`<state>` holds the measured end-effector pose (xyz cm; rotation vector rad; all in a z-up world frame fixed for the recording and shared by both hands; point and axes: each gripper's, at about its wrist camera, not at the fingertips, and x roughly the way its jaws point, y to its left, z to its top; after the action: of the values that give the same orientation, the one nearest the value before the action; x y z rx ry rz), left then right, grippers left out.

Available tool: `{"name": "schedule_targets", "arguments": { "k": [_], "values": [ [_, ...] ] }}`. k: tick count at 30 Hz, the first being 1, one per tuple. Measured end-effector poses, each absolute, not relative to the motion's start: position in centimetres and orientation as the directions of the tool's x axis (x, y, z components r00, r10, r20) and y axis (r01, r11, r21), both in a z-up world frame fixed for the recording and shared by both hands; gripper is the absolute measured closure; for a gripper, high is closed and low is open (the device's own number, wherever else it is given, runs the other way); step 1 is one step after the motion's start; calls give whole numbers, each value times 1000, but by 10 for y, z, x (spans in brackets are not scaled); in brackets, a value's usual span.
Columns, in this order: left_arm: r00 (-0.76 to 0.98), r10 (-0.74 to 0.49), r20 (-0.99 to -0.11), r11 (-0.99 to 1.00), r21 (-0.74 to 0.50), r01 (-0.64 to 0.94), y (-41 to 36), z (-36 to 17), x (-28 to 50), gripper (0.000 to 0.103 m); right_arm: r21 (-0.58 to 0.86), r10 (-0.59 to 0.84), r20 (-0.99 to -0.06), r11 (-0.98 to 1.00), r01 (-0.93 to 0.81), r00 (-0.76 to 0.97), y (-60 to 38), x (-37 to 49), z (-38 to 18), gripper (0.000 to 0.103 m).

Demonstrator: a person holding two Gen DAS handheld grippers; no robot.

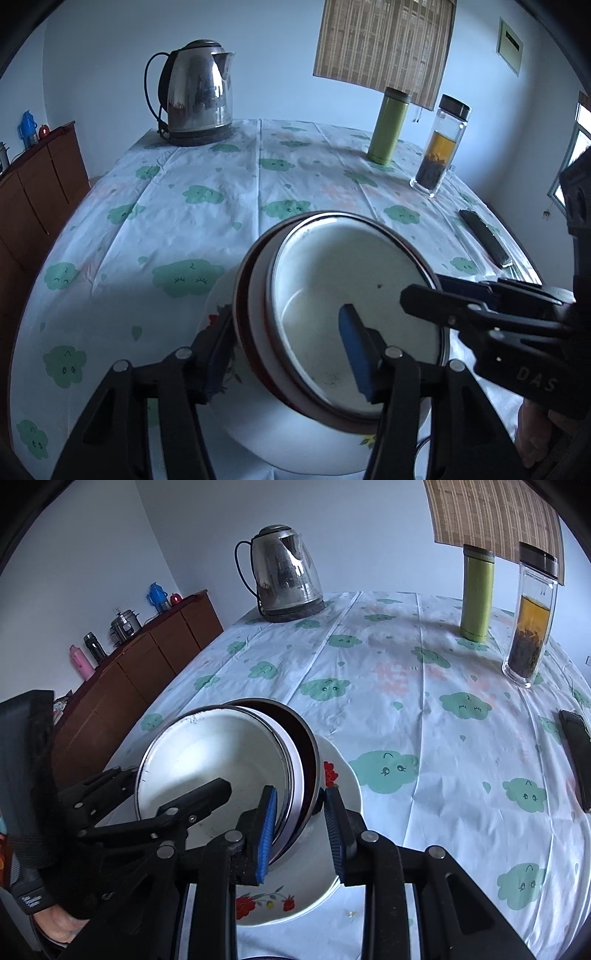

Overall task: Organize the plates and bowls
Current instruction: 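Lower the nested bowls with both grippers onto the floral plate stack, then open both grippers to release the bowls on the plates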

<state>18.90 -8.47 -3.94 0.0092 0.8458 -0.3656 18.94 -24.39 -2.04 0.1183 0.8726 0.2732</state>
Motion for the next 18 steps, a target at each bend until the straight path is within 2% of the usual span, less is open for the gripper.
{"name": "schedule_targets", "arguments": {
  "k": [6,10,18],
  "values": [
    [579,-347,-738,931,-195,309,-77,-41,192,47,227,304,-749,953,-202,589,-245,195,-22,72],
    [549,-370,-749,920,-216,326,-79,-45,192,43,250,336,-758,941,-228,559,-249,200,-22,72],
    [550,-392,-738,914,-247,321,-75,-45,194,42,275,375,-735,926,-257,565,-254,197,-24,70]
  ]
}}
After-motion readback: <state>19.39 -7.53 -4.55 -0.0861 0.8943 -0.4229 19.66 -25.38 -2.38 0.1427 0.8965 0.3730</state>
